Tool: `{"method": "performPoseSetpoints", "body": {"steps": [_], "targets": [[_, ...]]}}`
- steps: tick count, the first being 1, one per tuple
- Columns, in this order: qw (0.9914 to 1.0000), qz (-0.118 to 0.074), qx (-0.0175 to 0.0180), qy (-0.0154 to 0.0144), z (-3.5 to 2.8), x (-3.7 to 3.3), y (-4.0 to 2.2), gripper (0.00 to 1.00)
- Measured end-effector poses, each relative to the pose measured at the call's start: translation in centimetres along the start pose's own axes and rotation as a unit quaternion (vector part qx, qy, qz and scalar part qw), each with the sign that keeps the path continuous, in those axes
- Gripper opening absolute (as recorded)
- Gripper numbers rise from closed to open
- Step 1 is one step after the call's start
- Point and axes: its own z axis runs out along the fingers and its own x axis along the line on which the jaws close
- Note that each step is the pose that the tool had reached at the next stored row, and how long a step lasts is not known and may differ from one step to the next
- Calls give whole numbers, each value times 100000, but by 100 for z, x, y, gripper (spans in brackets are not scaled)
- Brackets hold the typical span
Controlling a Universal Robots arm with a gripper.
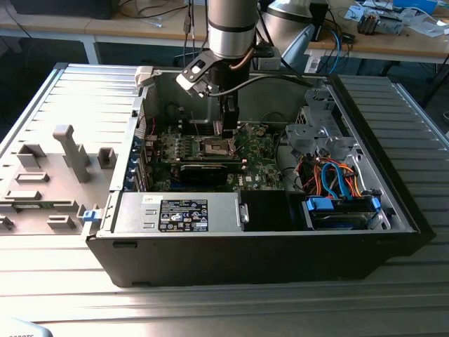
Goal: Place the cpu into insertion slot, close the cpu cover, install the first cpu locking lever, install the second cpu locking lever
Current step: 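Place the cpu into insertion slot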
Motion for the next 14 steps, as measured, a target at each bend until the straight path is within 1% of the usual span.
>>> {"method": "performPoseSetpoints", "body": {"steps": [3,5,12,14], "targets": [[100000,2,0,4,5,0,0,55],[100000,1,0,-1,32,0,-2,55],[100000,-1,2,0,37,0,-2,55],[100000,47,3,-49,39,1,-2,55]]}}
